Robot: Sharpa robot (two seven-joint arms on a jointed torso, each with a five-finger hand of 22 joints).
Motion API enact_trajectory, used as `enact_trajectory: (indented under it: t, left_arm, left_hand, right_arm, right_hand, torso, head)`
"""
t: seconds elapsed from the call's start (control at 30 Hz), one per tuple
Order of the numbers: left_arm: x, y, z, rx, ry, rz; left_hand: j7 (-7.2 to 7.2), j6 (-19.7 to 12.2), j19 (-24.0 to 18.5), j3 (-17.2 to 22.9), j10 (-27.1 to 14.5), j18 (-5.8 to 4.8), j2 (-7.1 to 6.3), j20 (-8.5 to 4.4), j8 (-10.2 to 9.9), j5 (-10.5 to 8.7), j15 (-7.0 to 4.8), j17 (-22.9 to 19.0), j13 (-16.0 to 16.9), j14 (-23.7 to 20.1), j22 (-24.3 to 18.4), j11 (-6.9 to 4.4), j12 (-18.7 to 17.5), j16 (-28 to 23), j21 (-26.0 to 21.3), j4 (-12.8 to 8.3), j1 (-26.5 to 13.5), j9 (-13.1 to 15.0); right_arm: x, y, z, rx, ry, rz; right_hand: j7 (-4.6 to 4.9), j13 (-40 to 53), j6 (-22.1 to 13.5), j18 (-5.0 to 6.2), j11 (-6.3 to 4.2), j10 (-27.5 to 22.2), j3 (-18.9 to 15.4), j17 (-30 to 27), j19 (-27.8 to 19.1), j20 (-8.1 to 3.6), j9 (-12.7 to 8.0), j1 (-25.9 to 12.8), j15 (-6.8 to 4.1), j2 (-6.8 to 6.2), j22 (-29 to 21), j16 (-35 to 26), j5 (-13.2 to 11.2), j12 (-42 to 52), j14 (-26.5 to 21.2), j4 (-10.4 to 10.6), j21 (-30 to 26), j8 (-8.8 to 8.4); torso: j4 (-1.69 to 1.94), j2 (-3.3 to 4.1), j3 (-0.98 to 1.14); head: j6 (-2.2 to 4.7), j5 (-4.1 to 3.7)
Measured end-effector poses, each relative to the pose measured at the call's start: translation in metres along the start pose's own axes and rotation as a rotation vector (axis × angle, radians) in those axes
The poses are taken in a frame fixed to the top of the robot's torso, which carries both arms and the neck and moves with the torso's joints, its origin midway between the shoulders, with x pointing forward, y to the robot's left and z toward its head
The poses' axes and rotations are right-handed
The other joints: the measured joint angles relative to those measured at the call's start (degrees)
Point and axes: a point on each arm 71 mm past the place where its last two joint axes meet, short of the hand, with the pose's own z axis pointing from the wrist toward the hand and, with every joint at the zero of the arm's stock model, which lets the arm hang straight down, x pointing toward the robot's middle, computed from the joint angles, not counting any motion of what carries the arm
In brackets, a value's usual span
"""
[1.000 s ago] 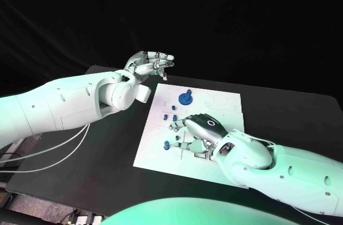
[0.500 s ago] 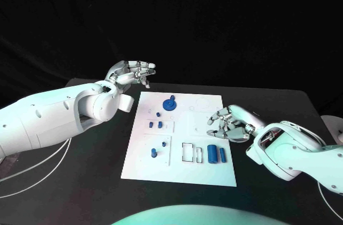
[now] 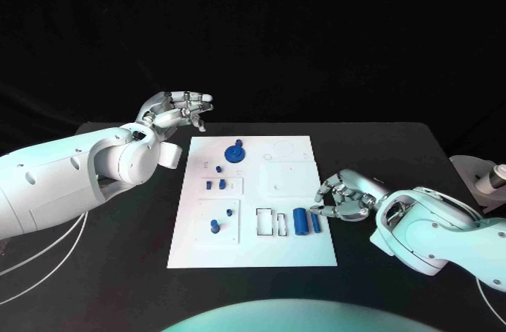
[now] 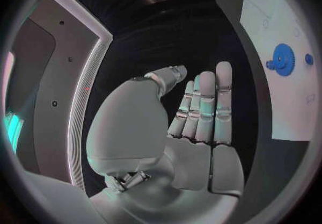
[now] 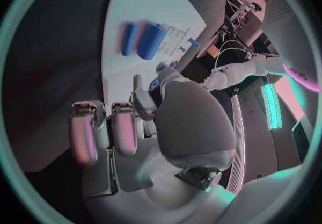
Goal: Assemble the parts on the task board
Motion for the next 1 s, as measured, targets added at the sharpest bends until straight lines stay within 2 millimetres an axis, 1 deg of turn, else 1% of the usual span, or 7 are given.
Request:
enact_trajectory:
  t: [0.07,0.1,0.23,0.47,0.7,0.9,1.0]
  left_arm:
    - [0.0,0.0,0.0,0.0,0.0,0.0]
    - [0.0,0.0,0.0,0.0,0.0,0.0]
    - [-0.001,0.0,-0.001,-0.001,-0.002,0.0]
    - [-0.002,0.0,-0.001,-0.001,-0.002,0.0]
    - [-0.002,0.0,-0.002,-0.001,-0.002,0.0]
    - [-0.002,0.0,-0.002,-0.001,-0.003,0.0]
    - [-0.002,0.0,-0.002,-0.001,-0.003,0.001]
  left_hand:
    - [0.0,0.0,0.0,0.0,0.0,0.0,0.0,0.0,0.0,0.0,0.0,0.0,0.0,0.0,0.0,0.0,0.0,0.0,0.0,0.0,0.0,0.0]
    - [0.0,0.0,0.0,0.0,0.0,0.0,0.0,0.0,0.0,0.0,0.0,0.0,0.0,0.0,0.0,0.0,0.0,0.0,0.0,0.0,0.0,0.0]
    - [0.0,0.0,0.0,0.0,0.0,0.0,0.0,0.0,0.0,0.0,0.0,0.0,0.0,0.0,0.0,0.0,0.0,0.0,0.0,0.0,0.0,0.0]
    - [0.0,0.0,0.0,0.0,0.0,0.0,0.0,0.0,0.2,0.0,0.0,0.0,0.0,0.0,0.0,0.0,0.2,0.0,0.0,0.0,0.0,0.0]
    - [0.0,0.0,0.0,0.0,0.0,0.0,0.0,0.0,0.2,0.0,0.0,0.0,0.0,0.0,0.0,0.0,0.2,0.0,0.0,0.0,0.0,0.0]
    - [0.0,0.0,0.0,0.0,0.0,0.0,0.0,0.0,0.2,0.0,0.0,-0.1,0.0,0.0,0.0,0.0,0.2,0.0,0.0,0.0,0.0,0.0]
    - [0.0,0.0,0.0,0.0,0.0,0.0,0.0,0.0,0.2,0.0,0.0,-0.1,0.0,0.0,0.0,0.0,0.2,0.0,0.0,0.0,0.0,0.0]
  right_arm:
    - [0.005,0.001,-0.001,0.008,0.009,-0.005]
    - [0.007,0.002,-0.001,0.011,0.013,-0.007]
    - [0.014,0.006,0.0,0.017,0.022,-0.018]
    - [0.024,0.01,0.002,0.023,0.034,-0.033]
    - [0.031,0.014,0.005,0.019,0.04,-0.047]
    - [0.035,0.013,0.009,0.027,0.052,-0.065]
    - [0.038,0.014,0.011,0.027,0.063,-0.075]
  right_hand:
    - [0.0,1.8,0.0,0.0,0.01,0.7,-0.5,0.2,0.0,0.0,0.2,-0.2,0.0,0.02,0.0,0.3,0.2,1.3,0.0,0.0,0.4,0.27]
    - [0.0,2.8,0.0,0.0,-0.01,1.0,-0.7,0.3,0.0,0.0,0.3,-0.7,0.0,0.38,0.0,0.3,0.6,2.0,0.0,0.1,0.4,0.57]
    - [0.0,5.0,0.0,0.0,-0.12,1.1,-1.7,0.3,0.0,0.0,0.6,-1.5,0.0,0.28,0.0,0.7,3.3,3.3,0.0,0.0,0.9,1.08]
    - [0.0,6.0,0.0,0.0,0.0,1.4,-2.1,0.3,0.0,0.01,0.7,-1.8,0.0,0.51,0.0,1.0,3.4,3.8,0.0,0.0,1.6,1.1]
    - [0.0,6.6,0.0,0.01,-0.21,1.6,-2.5,0.3,0.0,-0.41,0.8,-2.3,0.0,0.56,0.0,1.2,3.7,4.2,0.0,0.1,1.8,1.33]
    - [0.0,6.9,0.0,0.01,-0.2,1.6,-4.3,0.3,0.0,-0.4,1.1,-4.3,0.0,1.03,0.0,1.2,3.7,4.2,0.0,0.1,1.8,1.78]
    - [0.0,7.0,0.0,0.01,-0.2,1.6,-5.1,0.3,0.0,-0.4,1.1,-4.5,-0.2,0.81,0.0,1.2,3.7,4.2,-0.2,0.1,2.0,1.78]
  torso:
    - [0.04,0.0,-0.02]
    - [0.07,0.0,-0.03]
    - [0.11,0.01,-0.08]
    - [0.11,0.0,-0.15]
    - [0.08,-0.01,-0.07]
    - [0.07,0.02,-0.07]
    - [0.04,0.04,-0.06]
  head:
    - [-0.12,-0.05]
    - [-0.16,-0.06]
    - [-0.36,-0.08]
    - [-0.57,-0.14]
    - [-0.55,0.08]
    - [-0.49,0.28]
    - [-0.53,0.34]
